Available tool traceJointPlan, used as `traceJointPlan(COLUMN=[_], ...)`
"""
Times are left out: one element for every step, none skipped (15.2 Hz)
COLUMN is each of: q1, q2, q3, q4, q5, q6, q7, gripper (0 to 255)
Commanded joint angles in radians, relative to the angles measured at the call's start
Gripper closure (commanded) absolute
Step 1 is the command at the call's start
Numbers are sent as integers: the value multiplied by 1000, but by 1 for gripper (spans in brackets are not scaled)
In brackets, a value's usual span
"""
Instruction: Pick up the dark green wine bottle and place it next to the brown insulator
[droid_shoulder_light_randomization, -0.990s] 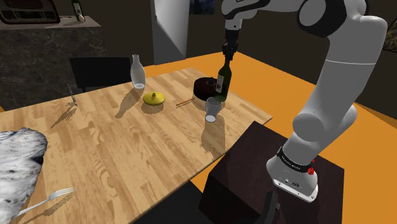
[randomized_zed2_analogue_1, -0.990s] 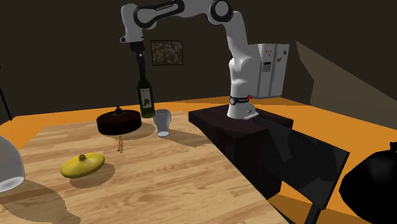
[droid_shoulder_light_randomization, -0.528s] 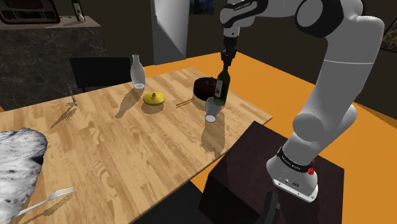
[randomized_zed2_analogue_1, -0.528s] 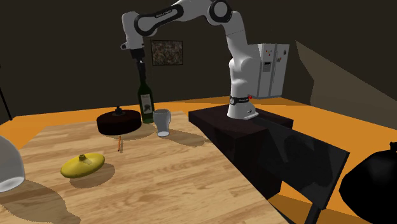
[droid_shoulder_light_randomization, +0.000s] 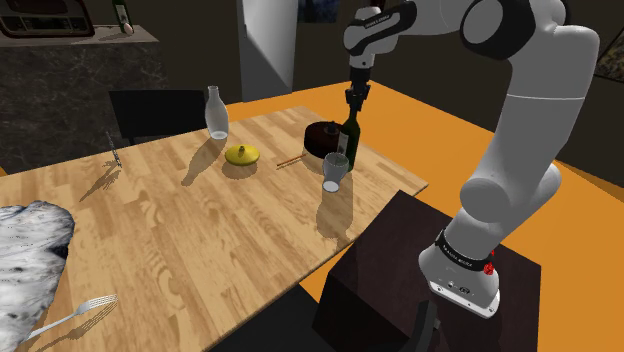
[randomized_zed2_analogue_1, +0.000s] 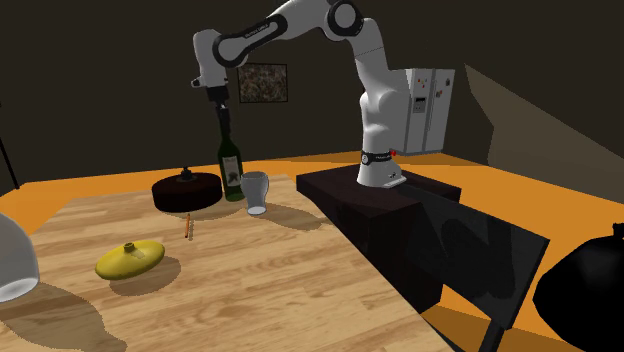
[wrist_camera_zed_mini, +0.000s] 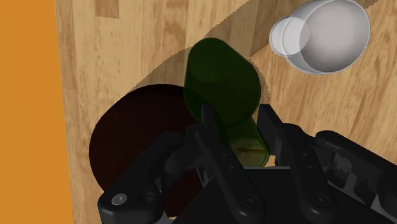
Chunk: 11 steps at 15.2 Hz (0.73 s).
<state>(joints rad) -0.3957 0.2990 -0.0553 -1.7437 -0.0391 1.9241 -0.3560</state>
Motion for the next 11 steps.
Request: traceJointPlan(q1=[0,0,0,0,0,0,0,0,0,0,1], q2=[0,0,0,0,0,0,0,0,0,0,-5], q3=[0,0,0,0,0,0,0,0,0,0,0], q4=[-1,-1,-1,-1,-1,-1,-1,-1,-1,-1,25], q5=[0,0,0,0,0,0,0,0,0,0,0], q6=[2,2,2,2,2,2,2,2,2,2,-30], q7=[0,0,0,0,0,0,0,0,0,0,0], gripper=[255,255,255,255,0,0,0,0,0,0,0])
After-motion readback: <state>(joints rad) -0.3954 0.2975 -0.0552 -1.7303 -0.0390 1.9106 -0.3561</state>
